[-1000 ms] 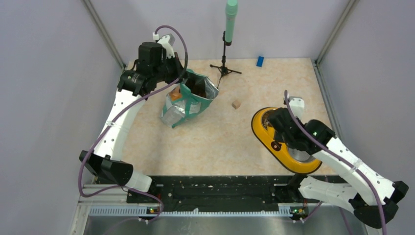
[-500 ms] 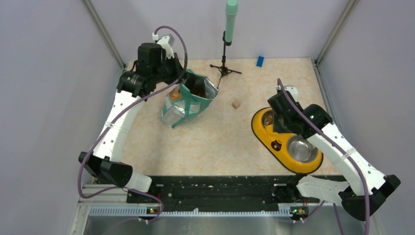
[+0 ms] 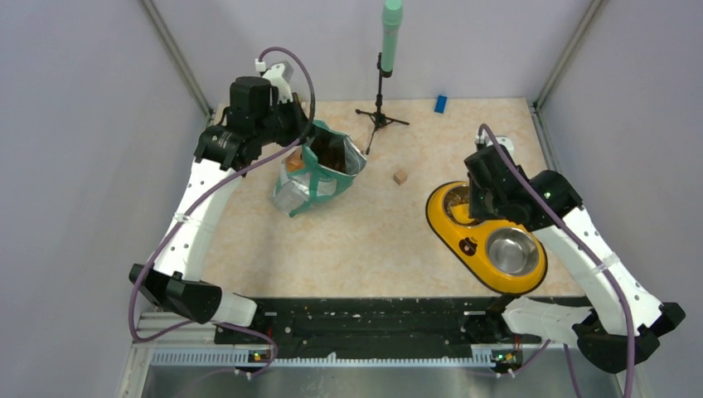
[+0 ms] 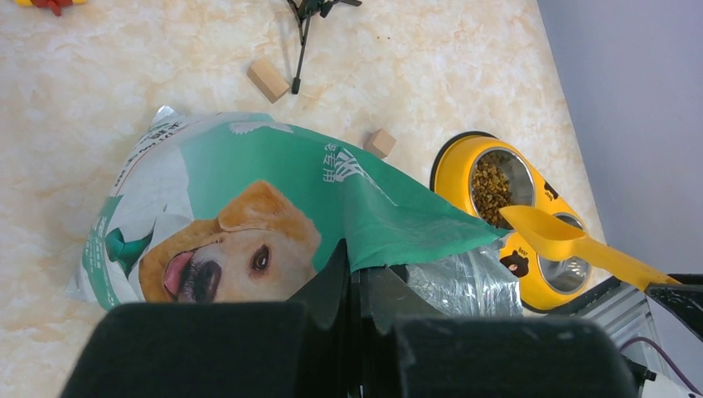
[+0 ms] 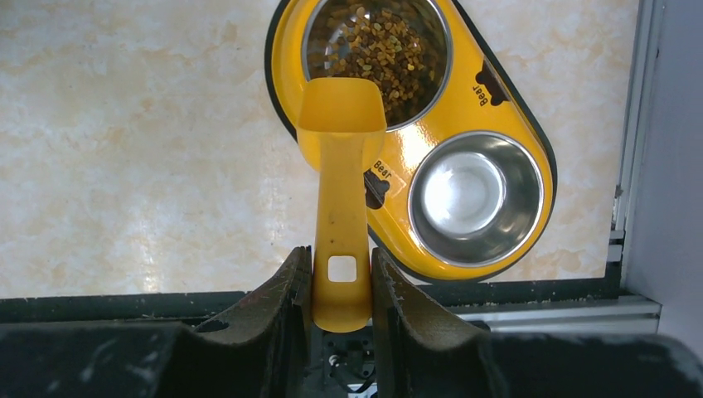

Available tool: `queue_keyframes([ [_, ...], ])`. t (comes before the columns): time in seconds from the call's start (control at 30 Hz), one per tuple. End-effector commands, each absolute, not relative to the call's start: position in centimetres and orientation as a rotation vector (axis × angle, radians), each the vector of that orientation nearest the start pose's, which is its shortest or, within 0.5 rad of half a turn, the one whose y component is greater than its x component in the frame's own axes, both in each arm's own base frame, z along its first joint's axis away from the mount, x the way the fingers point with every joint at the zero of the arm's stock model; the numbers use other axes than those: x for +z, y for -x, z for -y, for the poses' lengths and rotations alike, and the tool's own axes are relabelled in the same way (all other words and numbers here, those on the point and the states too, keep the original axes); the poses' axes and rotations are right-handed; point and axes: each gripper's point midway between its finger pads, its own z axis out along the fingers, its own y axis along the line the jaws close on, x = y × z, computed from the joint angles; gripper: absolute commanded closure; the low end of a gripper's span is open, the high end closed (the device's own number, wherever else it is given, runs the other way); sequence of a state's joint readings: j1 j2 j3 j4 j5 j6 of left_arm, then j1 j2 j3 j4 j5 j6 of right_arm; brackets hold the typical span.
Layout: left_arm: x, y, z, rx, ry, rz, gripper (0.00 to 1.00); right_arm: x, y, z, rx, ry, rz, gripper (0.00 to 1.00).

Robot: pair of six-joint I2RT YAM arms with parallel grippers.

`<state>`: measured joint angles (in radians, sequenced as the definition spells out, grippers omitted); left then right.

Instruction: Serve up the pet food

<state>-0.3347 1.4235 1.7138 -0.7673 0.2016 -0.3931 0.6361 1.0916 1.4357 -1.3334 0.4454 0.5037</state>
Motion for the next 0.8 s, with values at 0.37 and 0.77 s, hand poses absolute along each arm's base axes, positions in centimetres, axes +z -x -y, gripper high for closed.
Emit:
queue_keyframes([
  [0.37,39.3,-34.8,16.8,-0.651,-0.085,-1.967,1.00,26.1,-19.6,-7.0,-0.113,0.011,-2.462,1.00],
  [0.77,39.9,-34.7,16.1,-0.630,-0.064,-1.953,1.00,30.9,-22.6,-13.6,0.277,0.128,-2.243,1.00],
])
